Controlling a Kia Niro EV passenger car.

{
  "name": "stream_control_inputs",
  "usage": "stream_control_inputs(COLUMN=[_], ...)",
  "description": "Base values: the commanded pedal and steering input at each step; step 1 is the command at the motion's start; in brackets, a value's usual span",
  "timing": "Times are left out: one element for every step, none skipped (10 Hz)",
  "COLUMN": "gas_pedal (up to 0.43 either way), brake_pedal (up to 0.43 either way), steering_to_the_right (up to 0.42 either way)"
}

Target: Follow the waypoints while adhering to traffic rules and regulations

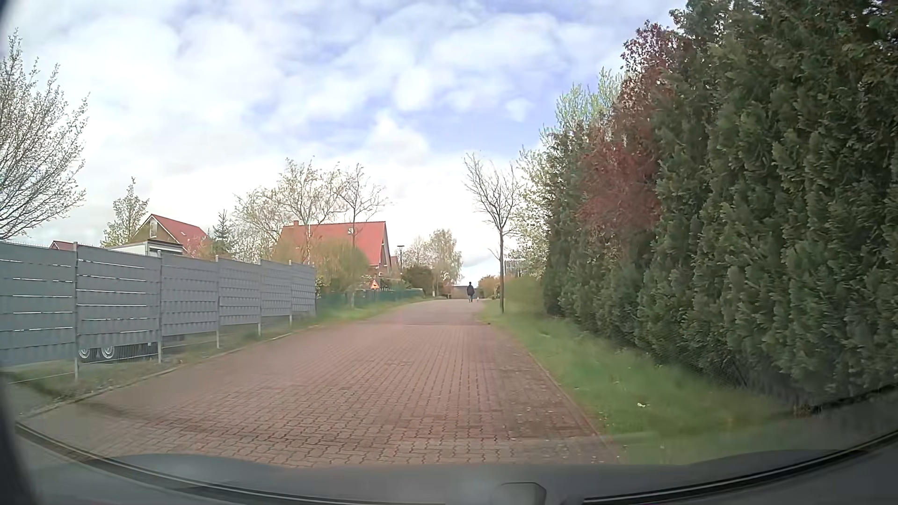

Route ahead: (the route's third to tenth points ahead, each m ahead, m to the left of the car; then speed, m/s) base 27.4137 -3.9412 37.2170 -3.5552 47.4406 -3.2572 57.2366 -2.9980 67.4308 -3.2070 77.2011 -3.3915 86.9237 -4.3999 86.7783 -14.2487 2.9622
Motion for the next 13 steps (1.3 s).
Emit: stream_control_inputs(gas_pedal=[0.000,0.000,0.000,0.000,0.000,0.000,0.000,0.000,0.000,0.000,0.000,0.000,0.000], brake_pedal=[0.000,0.000,0.000,0.000,0.000,0.000,0.000,0.000,0.000,0.000,0.000,0.000,0.000], steering_to_the_right=[0.000,0.005,0.006,0.006,0.006,0.006,0.006,0.006,0.006,0.006,0.006,0.006,0.004])
